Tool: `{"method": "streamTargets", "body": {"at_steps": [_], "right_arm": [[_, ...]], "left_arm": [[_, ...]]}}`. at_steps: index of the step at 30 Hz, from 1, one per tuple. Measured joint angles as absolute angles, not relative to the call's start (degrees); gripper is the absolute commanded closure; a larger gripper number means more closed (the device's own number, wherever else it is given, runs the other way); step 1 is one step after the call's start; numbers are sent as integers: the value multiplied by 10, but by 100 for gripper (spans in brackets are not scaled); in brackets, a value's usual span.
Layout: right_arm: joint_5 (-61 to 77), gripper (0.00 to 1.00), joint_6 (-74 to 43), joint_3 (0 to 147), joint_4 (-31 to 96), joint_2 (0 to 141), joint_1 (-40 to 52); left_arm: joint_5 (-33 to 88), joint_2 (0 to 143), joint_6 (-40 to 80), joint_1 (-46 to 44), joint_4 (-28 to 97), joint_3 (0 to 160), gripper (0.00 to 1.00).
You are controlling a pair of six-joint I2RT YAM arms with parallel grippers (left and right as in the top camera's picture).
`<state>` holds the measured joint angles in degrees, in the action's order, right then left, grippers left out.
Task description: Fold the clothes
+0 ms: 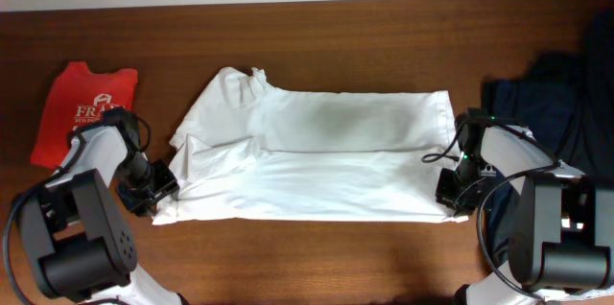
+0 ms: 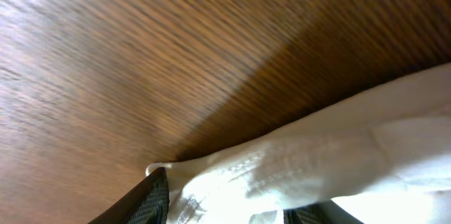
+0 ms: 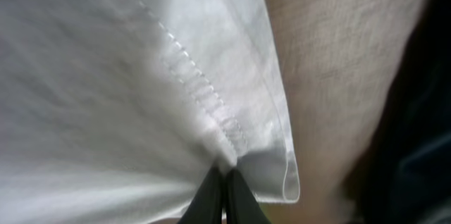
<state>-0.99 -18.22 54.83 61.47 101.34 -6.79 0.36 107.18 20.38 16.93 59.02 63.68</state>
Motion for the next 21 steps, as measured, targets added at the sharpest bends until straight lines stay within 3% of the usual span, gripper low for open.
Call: {"method": "streamTargets", "body": {"at_steps": [1, 2, 3, 4, 6, 13, 17, 21], "right_arm": [[-6, 96, -183, 548, 619, 1013, -68], [-3, 89, -185, 548, 620, 1013, -68], [4, 78, -188, 549, 621, 1008, -68], [9, 53, -190, 550, 625, 1002, -68], [16, 43, -190, 567, 638, 974, -68], [25, 48, -164, 680, 556, 891, -68], [55, 48, -137, 681, 514, 957, -68], [63, 54, -130, 681, 456, 1041, -68]], "left_arm": [[1, 1065, 204, 170, 587, 635, 49], [-2, 1056, 204, 170, 585, 635, 48], [-3, 1045, 204, 170, 584, 634, 48], [-5, 1023, 204, 170, 583, 634, 48], [-3, 994, 204, 170, 583, 634, 48], [17, 906, 204, 170, 569, 634, 47], [28, 901, 203, 145, 555, 634, 47], [32, 901, 203, 102, 535, 634, 47]]}}
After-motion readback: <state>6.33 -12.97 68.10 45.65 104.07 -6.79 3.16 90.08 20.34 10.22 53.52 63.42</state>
